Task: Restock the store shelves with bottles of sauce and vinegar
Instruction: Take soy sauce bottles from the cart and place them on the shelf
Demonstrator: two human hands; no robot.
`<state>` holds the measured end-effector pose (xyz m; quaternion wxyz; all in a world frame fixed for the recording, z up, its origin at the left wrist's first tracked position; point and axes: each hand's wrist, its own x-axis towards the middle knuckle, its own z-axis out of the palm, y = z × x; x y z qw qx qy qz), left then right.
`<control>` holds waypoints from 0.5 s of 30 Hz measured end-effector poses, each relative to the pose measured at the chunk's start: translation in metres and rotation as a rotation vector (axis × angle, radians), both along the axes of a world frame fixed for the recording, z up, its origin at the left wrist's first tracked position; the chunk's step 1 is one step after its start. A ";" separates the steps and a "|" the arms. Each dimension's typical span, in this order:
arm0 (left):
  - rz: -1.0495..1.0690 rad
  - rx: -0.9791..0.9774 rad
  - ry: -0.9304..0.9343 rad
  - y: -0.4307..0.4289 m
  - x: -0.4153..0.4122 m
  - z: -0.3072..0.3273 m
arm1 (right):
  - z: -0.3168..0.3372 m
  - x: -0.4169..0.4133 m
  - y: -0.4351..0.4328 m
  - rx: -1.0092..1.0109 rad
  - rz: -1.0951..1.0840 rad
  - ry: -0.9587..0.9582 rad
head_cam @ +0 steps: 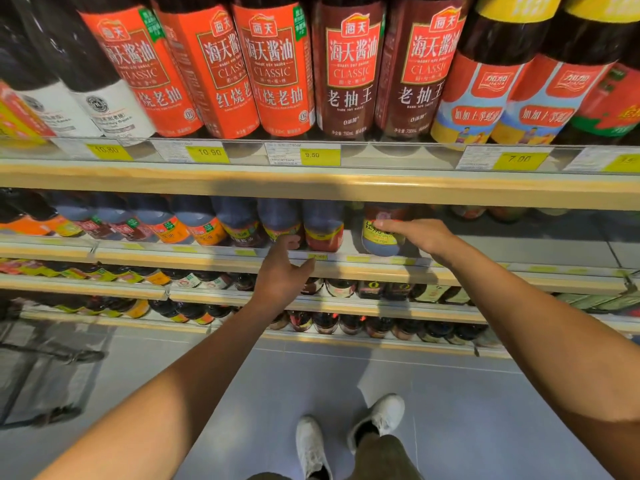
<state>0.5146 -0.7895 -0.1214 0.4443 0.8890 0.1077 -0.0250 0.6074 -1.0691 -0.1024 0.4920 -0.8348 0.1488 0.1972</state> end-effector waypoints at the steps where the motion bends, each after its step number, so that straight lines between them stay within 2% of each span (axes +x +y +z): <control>1: 0.036 -0.009 0.003 0.003 -0.001 -0.002 | -0.004 0.002 0.001 -0.022 -0.006 0.005; 4: 0.101 0.014 -0.037 0.012 -0.006 -0.003 | -0.020 0.001 0.004 -0.061 -0.019 -0.028; 8: 0.064 0.072 -0.221 0.018 -0.006 0.005 | -0.035 -0.008 0.008 0.078 -0.001 -0.115; 11: 0.027 0.111 -0.325 0.016 0.006 0.021 | -0.038 -0.010 0.014 0.097 0.027 -0.138; 15: -0.001 0.122 -0.244 0.008 0.032 0.042 | -0.036 -0.009 0.020 0.078 0.071 -0.121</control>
